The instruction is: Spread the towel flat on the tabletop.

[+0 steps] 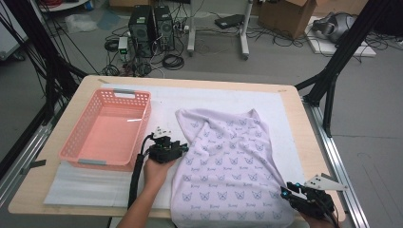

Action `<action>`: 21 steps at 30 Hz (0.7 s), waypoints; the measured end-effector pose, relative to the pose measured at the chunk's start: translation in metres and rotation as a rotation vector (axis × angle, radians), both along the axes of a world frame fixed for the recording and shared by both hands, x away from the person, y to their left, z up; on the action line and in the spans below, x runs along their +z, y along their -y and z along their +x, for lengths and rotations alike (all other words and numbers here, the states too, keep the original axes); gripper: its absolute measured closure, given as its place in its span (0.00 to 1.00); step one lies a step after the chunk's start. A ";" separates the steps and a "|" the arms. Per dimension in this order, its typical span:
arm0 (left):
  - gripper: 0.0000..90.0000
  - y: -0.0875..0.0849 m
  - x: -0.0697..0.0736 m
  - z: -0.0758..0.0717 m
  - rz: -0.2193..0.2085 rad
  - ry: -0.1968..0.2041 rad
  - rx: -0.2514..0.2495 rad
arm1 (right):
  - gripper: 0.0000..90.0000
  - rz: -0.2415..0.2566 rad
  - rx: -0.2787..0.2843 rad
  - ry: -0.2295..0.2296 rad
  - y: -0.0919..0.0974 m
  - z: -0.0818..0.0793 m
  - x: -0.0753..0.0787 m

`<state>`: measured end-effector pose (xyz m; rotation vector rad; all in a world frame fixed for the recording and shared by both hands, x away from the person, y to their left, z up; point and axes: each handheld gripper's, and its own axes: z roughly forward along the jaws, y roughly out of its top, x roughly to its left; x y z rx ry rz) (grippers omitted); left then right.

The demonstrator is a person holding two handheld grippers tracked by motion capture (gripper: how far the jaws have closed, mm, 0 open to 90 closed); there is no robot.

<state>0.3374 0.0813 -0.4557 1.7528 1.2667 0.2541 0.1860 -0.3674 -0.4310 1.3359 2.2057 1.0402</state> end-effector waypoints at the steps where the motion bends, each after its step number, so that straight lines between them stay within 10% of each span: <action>1: 0.63 0.000 0.000 0.001 -0.019 -0.003 0.011 | 0.71 0.001 0.000 0.001 0.000 0.001 0.000; 6: 0.54 0.020 0.008 0.008 0.047 -0.002 -0.070 | 0.71 0.003 0.002 0.002 0.000 0.005 0.001; 14: 0.66 0.054 0.009 0.007 0.285 0.086 -0.128 | 0.70 0.010 0.002 0.018 0.000 0.007 0.003; 17: 0.92 0.057 0.009 0.005 0.264 0.090 -0.168 | 0.70 0.015 0.000 0.013 0.002 0.007 0.002; 21: 0.98 0.048 0.011 0.008 0.254 0.060 -0.124 | 0.70 0.018 0.002 0.019 0.002 0.007 0.003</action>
